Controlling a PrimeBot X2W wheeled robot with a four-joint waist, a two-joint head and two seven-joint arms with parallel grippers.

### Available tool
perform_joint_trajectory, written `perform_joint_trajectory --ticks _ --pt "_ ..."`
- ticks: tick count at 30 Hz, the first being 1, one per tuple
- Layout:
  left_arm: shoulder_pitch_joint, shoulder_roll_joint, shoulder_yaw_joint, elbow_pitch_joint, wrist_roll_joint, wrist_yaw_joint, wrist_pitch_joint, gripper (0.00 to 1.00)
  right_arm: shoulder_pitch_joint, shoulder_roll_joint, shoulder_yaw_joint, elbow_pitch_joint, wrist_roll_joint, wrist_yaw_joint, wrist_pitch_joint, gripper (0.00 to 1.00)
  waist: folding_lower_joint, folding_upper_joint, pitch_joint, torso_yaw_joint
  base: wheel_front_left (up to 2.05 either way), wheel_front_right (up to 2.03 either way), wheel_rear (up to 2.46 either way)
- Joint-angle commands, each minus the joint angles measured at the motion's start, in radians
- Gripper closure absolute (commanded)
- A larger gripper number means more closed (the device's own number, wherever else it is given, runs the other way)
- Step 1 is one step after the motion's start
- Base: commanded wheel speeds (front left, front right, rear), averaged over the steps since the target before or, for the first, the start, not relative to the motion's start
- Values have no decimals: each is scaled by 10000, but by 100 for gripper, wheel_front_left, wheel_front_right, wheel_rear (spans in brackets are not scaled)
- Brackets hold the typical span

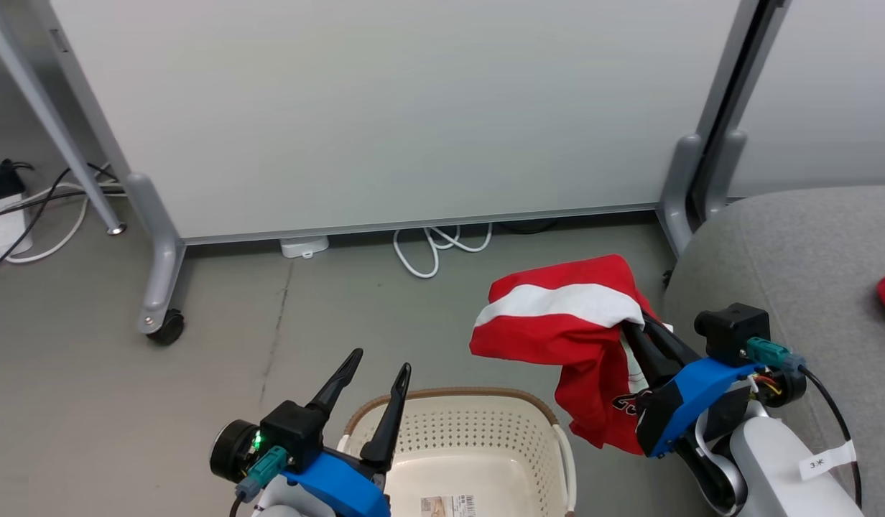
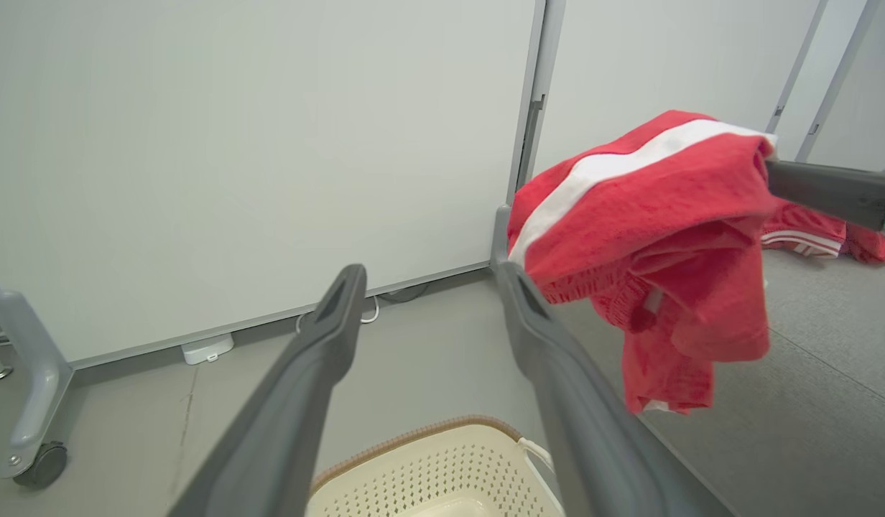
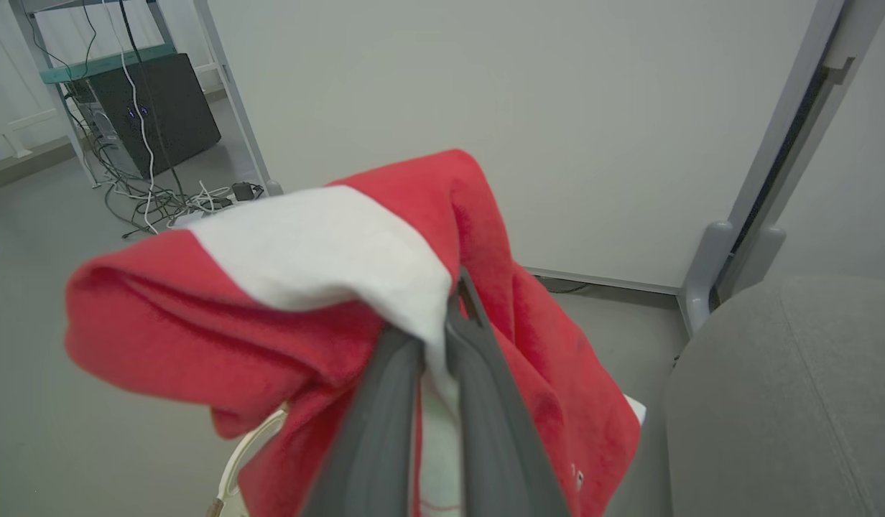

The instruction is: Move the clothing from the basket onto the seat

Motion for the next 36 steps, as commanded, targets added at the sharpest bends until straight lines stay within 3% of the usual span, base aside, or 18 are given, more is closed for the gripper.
perform_joint_trajectory --ticks 1,27,36 --pt "72 68 -13 -13 -41 -20 -26 0 48 34 32 -72 -48 1 34 100 0 0 20 -284 0 0 0" --pt "-169 67 -81 -183 6 -19 -26 0 157 18 -18 -176 -65 1 65 100 0 0 327 -4138 0 0 0" --pt "-203 56 -75 -155 18 -19 -26 0 226 -7 -74 -189 -40 3 25 100 0 0 387 -4972 0 0 0"
